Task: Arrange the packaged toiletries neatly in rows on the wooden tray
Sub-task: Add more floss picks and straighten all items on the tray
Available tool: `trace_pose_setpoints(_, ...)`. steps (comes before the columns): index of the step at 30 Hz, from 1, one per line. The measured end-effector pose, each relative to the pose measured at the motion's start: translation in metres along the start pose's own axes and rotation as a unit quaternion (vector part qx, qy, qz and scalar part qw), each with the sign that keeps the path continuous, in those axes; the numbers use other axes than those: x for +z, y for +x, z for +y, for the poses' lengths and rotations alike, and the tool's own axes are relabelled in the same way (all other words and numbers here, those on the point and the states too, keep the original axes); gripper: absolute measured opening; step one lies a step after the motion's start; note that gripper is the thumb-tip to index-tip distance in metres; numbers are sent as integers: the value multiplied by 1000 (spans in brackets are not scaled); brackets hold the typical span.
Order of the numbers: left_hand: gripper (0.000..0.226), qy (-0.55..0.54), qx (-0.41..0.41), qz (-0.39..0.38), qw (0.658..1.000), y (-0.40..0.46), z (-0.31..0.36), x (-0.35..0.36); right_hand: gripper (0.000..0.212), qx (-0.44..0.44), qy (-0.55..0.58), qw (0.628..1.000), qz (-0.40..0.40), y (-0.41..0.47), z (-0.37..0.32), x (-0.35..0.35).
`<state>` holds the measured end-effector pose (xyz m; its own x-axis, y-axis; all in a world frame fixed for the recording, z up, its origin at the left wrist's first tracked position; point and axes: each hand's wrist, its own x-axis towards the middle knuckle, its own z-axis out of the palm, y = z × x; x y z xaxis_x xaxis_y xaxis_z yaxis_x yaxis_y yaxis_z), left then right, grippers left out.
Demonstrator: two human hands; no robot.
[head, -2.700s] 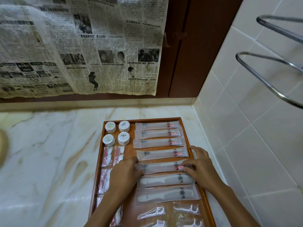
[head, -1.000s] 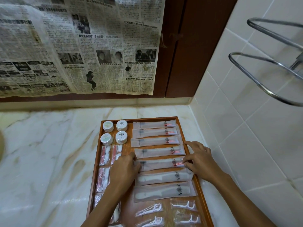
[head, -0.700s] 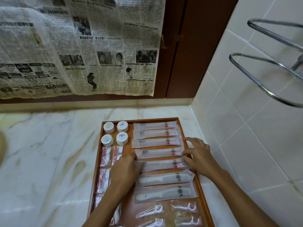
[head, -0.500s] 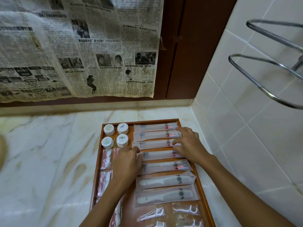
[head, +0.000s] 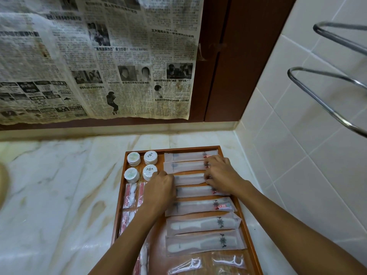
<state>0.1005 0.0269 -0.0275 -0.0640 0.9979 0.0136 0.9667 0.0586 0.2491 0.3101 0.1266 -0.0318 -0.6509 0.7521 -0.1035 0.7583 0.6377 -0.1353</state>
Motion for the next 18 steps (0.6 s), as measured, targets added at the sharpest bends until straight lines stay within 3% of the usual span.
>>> trace_pose_setpoints(18, 22, -24, -9, -9, 1000, 0, 1, -2, 19, -25, -1, 1000, 8, -3, 4, 2)
